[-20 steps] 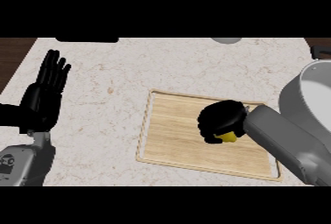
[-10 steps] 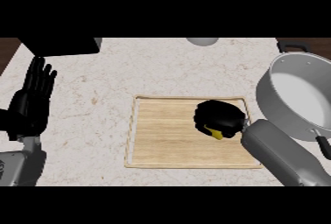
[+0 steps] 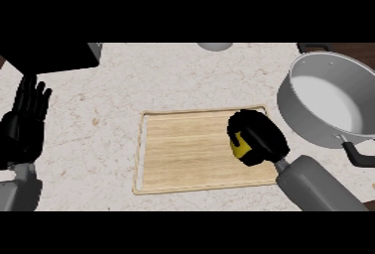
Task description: Pick the lemon from the tray and place it in the pot
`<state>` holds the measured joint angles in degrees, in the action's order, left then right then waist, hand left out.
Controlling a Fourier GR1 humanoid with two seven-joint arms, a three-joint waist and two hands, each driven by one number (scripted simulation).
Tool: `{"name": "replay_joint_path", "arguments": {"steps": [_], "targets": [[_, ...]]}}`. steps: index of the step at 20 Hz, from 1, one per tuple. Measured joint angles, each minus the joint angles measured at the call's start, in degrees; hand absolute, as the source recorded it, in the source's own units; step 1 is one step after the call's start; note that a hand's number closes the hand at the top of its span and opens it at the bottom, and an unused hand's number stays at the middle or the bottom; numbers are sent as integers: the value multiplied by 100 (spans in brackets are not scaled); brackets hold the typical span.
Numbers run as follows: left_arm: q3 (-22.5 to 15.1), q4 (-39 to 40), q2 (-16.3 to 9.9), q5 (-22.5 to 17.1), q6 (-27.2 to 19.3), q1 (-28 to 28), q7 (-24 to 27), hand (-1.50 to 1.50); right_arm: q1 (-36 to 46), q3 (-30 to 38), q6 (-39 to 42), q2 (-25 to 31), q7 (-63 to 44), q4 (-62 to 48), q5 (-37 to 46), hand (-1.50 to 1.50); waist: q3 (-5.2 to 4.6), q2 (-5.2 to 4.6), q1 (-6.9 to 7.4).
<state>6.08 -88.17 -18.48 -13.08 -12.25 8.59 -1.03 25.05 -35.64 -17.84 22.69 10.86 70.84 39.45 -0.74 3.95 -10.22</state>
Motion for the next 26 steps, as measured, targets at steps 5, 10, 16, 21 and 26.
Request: {"name": "replay_joint_path", "arguments": {"steps": [5,10,16,21,26], "targets": [[50,-82,-40,-45,50,-98,5,0,-524,577,-532,210,-1118,1251,68,150,31,-57,24],[5,-140,-1,-80,120,-49,35,0,-1166,1261,-665,789,-2136,2747,173,150,45,-152,164],[-163,-202,98,-29,171,109,22,0,-2326,2410,-215,1851,-2959,4368,-204,150,61,-274,481],[-240,-93,135,5,248,414,-72,0,-3073,3697,-27,2360,-2452,4224,-1019,150,72,-346,740],[-314,-98,231,77,280,537,-95,0,-3224,4746,178,2474,-1386,3244,-1837,150,77,-378,900]]}}
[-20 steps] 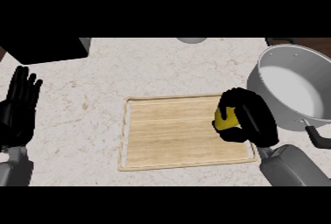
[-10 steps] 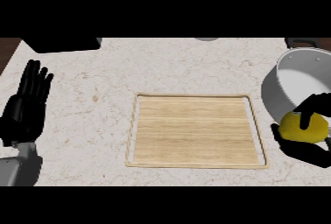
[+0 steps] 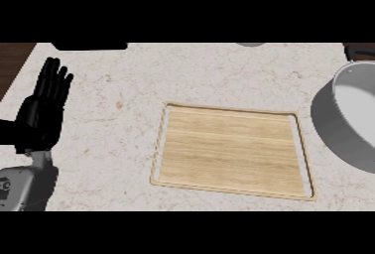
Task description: Pick the lemon from the tray and place it in the pot
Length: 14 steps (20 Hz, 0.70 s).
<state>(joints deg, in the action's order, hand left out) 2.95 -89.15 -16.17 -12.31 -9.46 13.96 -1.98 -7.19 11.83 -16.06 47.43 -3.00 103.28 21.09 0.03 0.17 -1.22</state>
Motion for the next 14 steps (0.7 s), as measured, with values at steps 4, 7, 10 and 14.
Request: {"name": "replay_joint_path", "arguments": {"steps": [4,7,10,14], "targets": [[13,-3,22,20,19,126,-107,0,257,438,279,51,977,-1104,-400,150,2,-16,83],[-29,143,99,120,17,230,-31,0,587,585,412,90,1674,-2029,-448,150,2,-26,120],[24,163,108,84,134,220,-22,0,1043,556,392,3,2162,-2875,-268,150,2,-29,154],[-21,89,210,184,89,236,-50,0,1730,454,288,-113,2697,-4081,33,150,2,-34,191]]}}
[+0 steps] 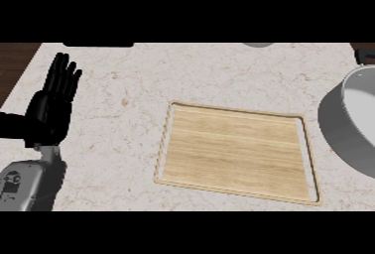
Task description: Pick the lemon from the tray and place it in the pot
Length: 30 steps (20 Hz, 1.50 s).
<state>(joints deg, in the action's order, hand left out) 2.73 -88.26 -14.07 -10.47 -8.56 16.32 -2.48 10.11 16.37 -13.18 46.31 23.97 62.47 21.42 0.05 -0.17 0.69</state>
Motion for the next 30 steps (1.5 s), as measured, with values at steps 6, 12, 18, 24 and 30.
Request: {"name": "replay_joint_path", "arguments": {"steps": [6,12,18,24,30], "targets": [[38,79,-4,-12,115,22,23,0,669,-275,539,-69,5,-1278,219,-150,1,-18,45],[-25,88,103,82,92,20,77,0,1316,-415,1215,-169,695,-2509,236,-150,5,-25,66],[23,41,109,116,108,-62,66,0,1674,-129,1574,-297,1480,-2878,-125,-150,-5,-2,9],[115,36,100,105,97,-39,42,0,1989,514,2245,-251,1342,-3242,-907,-150,-2,5,-20],[74,0,176,159,38,38,-60,0,2137,1172,2931,164,1255,-3803,-1587,-150,3,-3,-17]]}}
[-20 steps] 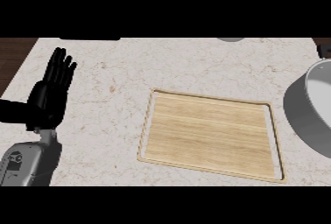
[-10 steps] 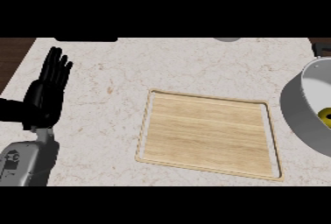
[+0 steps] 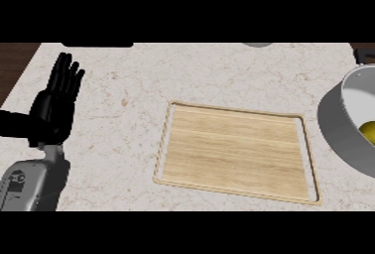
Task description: Pick the lemon from the tray and place it in the pot
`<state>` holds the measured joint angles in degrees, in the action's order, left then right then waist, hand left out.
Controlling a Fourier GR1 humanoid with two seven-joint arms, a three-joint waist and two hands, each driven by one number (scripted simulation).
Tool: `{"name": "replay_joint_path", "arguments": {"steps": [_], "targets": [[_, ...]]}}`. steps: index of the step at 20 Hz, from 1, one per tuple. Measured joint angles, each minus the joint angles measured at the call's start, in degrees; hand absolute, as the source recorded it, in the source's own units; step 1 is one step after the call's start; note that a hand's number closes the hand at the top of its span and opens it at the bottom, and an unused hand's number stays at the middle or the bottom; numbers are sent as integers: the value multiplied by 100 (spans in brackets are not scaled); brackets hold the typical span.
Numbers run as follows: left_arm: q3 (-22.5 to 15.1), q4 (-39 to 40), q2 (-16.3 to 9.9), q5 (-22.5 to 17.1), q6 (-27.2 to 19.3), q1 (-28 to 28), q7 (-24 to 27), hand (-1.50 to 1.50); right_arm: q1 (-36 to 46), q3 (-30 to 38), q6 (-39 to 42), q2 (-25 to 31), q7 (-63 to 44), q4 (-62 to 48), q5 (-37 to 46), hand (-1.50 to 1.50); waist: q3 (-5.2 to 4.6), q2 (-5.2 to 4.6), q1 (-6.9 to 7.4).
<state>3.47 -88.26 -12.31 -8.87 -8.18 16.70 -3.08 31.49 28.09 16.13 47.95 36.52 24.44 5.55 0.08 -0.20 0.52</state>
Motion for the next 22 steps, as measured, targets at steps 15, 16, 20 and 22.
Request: {"name": "replay_joint_path", "arguments": {"steps": [15,16,20,22], "targets": [[99,1,-44,-66,161,29,-3,0,-469,907,796,1146,550,-1287,-667,-150,36,-62,88],[92,20,-41,-56,163,43,1,0,-527,934,816,1182,564,-1305,-688,-150,40,-64,80],[106,-1,-31,-65,172,19,21,0,-692,1042,913,1361,519,-1358,-782,-150,51,-68,78],[68,-10,9,-37,137,45,-7,0,-766,1093,957,1429,499,-1364,-829,-150,58,-69,69]]}}
